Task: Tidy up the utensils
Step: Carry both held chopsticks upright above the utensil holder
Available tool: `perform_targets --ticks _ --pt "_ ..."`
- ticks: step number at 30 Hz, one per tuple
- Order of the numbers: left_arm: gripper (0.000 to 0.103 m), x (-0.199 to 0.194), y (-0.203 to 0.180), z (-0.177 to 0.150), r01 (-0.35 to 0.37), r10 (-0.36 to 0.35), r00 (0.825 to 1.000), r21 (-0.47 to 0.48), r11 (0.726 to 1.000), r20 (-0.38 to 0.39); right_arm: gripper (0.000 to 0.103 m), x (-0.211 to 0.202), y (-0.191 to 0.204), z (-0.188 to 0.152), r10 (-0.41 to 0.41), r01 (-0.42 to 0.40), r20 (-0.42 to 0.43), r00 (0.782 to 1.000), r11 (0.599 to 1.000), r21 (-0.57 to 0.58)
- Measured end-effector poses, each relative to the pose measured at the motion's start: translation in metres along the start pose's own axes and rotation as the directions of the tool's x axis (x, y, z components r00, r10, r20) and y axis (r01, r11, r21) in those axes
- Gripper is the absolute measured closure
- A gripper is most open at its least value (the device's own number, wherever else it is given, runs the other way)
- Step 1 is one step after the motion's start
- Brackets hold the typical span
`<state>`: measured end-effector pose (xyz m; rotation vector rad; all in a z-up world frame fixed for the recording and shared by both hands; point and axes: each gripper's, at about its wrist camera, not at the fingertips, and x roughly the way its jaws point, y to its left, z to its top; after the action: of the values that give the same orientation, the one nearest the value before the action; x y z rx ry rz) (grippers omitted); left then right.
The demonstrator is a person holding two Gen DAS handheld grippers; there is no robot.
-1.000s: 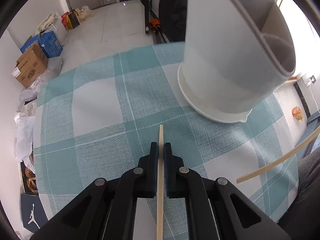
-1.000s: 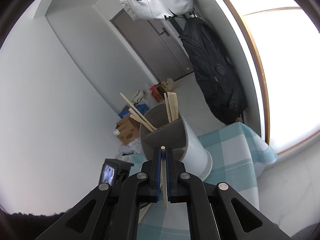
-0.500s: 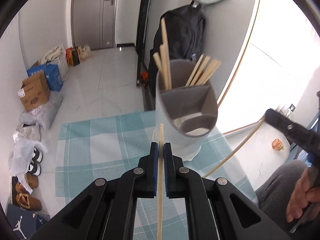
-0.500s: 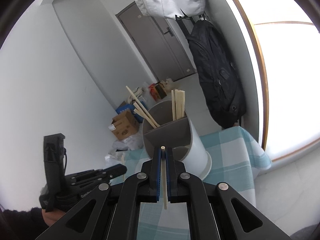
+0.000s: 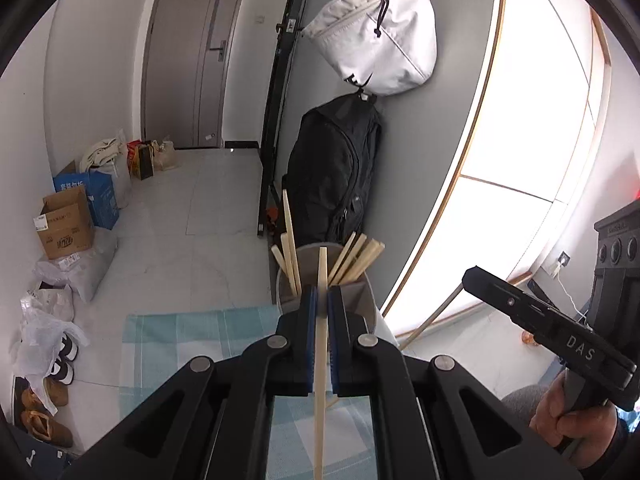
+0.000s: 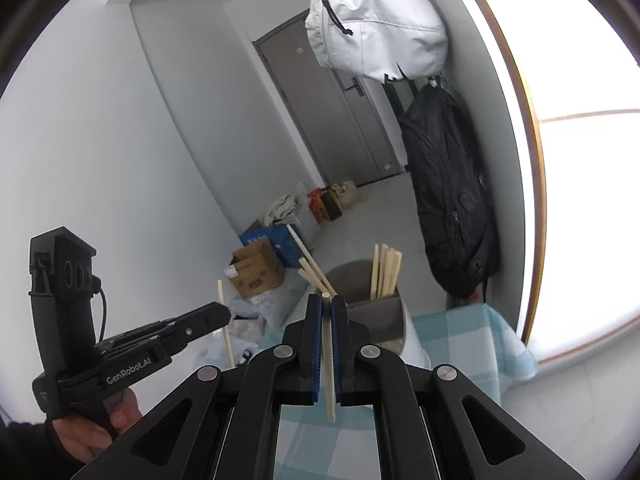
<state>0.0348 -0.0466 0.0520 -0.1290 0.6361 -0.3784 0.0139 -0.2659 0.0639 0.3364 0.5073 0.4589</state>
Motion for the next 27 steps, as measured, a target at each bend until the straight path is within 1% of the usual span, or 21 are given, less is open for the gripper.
perform_targets --ticks 6,10,13,15,21,24,27 --pt "0.102 0.007 -0.001 0.048 -0.002 0.005 0.996 -0.034 0.999 0.089 0.099 0.003 0.011 0.051 0.004 -0.003 0.019 1.000 0.999 -0.051" --pt "0.102 0.016 -0.004 0.078 -0.017 0.023 0.986 -0.041 0.999 0.164 0.099 0.011 0.013 0.083 0.000 0.001 0.020 1.000 0.997 -0.078" --pt "0.102 0.025 -0.001 0.090 -0.024 0.036 0.976 -0.058 0.998 0.215 0.099 0.023 0.014 0.104 -0.011 0.013 0.015 1.000 0.995 -0.100" --pt "0.102 0.034 0.005 0.094 -0.024 0.042 0.970 -0.078 0.997 0.241 0.099 0.030 0.013 0.114 -0.014 0.014 0.002 1.000 0.994 -0.105" --pt "0.102 0.053 0.015 0.084 -0.025 0.052 0.954 -0.095 0.995 0.294 0.099 0.057 0.004 0.131 -0.026 0.025 -0.012 1.000 0.993 -0.116" --pt "0.102 0.063 0.020 0.079 -0.012 0.041 0.955 -0.101 0.995 0.295 0.099 0.071 -0.001 0.131 -0.033 0.029 -0.030 0.999 0.993 -0.118" --pt "0.102 0.073 0.026 0.068 0.007 0.029 0.958 -0.124 0.992 0.287 0.099 0.083 -0.005 0.125 -0.047 0.041 -0.049 0.998 0.992 -0.121"
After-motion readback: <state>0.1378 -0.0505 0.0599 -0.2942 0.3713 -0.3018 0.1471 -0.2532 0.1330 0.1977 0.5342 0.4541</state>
